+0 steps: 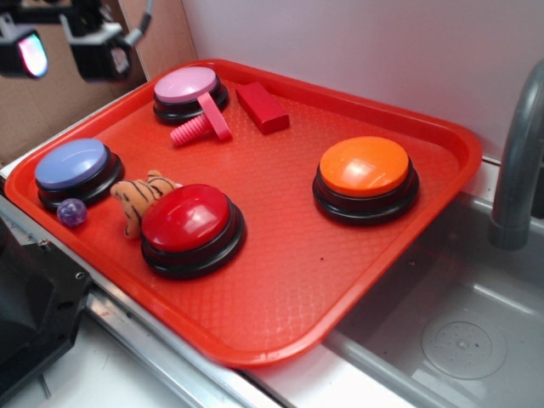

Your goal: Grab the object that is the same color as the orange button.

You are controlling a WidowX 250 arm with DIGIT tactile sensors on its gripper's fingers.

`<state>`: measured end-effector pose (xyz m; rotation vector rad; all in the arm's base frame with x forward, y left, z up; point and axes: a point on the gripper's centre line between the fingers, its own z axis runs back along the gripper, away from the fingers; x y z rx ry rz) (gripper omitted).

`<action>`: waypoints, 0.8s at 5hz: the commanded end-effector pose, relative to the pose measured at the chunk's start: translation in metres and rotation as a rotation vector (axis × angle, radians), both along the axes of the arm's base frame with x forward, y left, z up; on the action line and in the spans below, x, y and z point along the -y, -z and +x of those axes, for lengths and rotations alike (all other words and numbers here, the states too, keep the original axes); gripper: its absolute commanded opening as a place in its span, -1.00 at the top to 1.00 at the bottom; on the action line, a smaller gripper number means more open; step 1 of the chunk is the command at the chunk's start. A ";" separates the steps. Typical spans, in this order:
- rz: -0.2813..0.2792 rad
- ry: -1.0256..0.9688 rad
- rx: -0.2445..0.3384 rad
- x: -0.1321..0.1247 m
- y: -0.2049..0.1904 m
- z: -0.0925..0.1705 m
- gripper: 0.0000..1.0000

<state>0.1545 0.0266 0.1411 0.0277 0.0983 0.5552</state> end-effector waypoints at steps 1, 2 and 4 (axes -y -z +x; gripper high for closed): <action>-0.012 -0.174 0.001 0.000 0.037 0.012 -1.00; -0.016 -0.256 -0.018 0.002 0.058 0.020 -1.00; -0.088 -0.277 -0.082 0.012 0.094 0.025 -1.00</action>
